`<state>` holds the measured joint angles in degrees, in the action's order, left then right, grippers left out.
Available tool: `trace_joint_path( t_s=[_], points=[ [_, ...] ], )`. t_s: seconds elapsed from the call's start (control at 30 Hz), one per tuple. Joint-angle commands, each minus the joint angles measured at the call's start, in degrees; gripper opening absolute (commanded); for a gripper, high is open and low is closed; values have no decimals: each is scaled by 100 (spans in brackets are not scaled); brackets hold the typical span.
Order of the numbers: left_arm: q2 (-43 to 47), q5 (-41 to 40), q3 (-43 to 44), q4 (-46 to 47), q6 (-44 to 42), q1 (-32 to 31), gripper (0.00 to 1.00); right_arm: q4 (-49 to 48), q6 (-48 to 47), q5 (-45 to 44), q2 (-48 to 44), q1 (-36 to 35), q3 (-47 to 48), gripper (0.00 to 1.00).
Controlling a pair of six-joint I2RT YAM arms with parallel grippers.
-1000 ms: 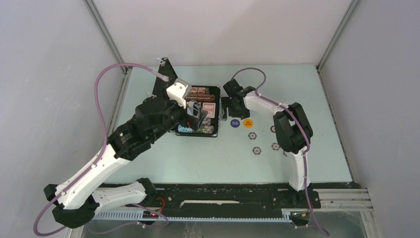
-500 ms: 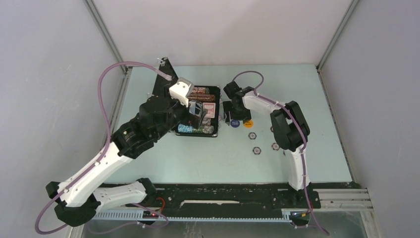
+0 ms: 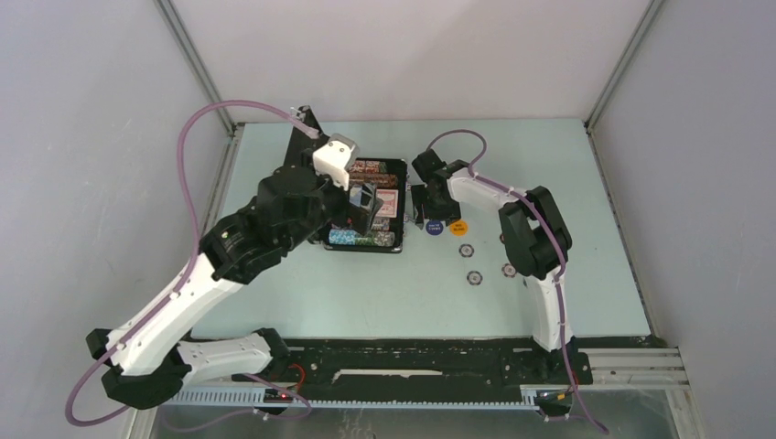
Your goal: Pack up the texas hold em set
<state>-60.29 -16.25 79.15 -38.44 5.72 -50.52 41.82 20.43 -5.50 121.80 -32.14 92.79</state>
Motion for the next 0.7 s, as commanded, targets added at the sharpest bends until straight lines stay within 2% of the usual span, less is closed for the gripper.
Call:
trace_joint_path(
  t_s=[0.0, 0.23, 0.47, 0.67],
  points=[
    [237, 111, 201, -48, 144, -39, 99, 134, -56, -81, 137, -40, 219, 77],
    [544, -1154, -516, 398, -364, -37, 100, 171, -98, 46, 186, -17, 212, 77],
    [952, -1481, -1264, 938, -481, -37, 100, 264, -81, 4, 254, -20, 318, 74],
    [1170, -2021, -1461, 1026, -492, -33, 100, 258, -69, -87, 193, -57, 300, 71]
  ],
)
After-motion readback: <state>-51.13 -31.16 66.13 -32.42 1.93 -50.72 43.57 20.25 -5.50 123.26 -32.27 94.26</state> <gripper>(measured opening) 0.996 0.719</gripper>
